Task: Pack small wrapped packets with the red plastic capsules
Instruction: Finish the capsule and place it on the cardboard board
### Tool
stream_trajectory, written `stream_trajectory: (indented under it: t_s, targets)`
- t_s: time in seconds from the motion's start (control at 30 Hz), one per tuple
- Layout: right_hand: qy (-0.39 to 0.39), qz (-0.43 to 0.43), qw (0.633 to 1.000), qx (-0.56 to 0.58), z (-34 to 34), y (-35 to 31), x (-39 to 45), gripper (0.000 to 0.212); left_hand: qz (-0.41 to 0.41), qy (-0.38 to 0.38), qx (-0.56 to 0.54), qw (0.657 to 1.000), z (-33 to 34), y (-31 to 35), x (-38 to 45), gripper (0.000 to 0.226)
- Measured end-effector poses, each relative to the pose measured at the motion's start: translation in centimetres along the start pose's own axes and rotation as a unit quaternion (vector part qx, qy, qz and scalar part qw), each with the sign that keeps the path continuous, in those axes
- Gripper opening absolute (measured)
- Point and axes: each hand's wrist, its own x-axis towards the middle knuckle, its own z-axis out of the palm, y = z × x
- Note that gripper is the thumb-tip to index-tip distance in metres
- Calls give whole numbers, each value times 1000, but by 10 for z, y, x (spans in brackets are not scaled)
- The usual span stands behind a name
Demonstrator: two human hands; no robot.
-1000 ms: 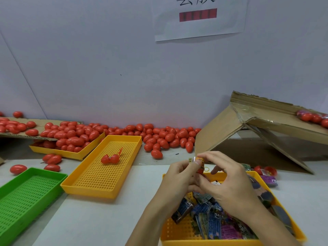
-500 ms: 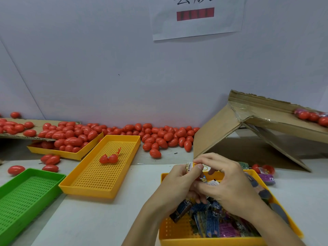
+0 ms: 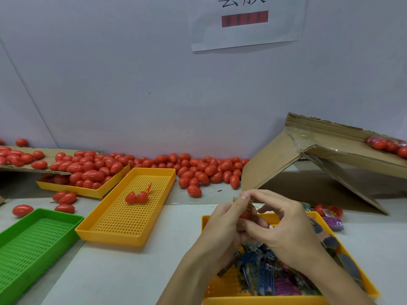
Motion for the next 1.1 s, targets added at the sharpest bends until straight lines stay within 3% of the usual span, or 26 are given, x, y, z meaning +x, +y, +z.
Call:
stream_trajectory:
  t_s: [0.23,0.83,0.97,1.1]
  targets:
    - [36,-3,999,3,0,-1,0,46,-16,-30,-47,998,1,-2,1,39]
    - [72,-8,997,-5,5,3,-1,40,42,52,-83,994,10,-10,6,52]
    - [58,-20,998,-10,1,-2,0,40,85,118,54,988,9,-12,7,38]
    - [48,-21,998,-27,-2,0,1,44,162,139,260,942,7,-11,4,18]
